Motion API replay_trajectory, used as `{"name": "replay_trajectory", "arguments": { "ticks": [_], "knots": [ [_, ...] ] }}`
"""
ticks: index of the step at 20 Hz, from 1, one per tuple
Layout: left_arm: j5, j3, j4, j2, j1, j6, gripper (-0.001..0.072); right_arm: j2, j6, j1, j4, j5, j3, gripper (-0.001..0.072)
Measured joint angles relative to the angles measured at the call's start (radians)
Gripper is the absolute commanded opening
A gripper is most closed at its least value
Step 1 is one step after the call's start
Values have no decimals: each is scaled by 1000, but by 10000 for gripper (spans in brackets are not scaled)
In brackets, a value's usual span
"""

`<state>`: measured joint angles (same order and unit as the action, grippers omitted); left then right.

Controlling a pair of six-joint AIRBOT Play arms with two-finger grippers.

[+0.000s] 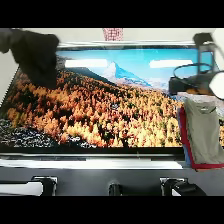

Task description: Fold the shirts.

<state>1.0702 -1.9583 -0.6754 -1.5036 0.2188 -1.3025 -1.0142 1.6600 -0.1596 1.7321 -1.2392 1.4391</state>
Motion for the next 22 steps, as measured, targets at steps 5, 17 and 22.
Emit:
{"name": "replay_trajectory", "arguments": {
  "ticks": [5, 17, 22],
  "knots": [
    [252, 18, -270, 134, -324, -82, 29, 121, 0, 0, 24, -143, 0, 683],
    [258, 313, -400, -144, -877, -164, 709, 85, -21, 0, -18, -367, -1, 670],
    [396, 183, -520, -141, -729, -191, 704, -28, -57, 0, -159, -370, -48, 666]
  ]
}}
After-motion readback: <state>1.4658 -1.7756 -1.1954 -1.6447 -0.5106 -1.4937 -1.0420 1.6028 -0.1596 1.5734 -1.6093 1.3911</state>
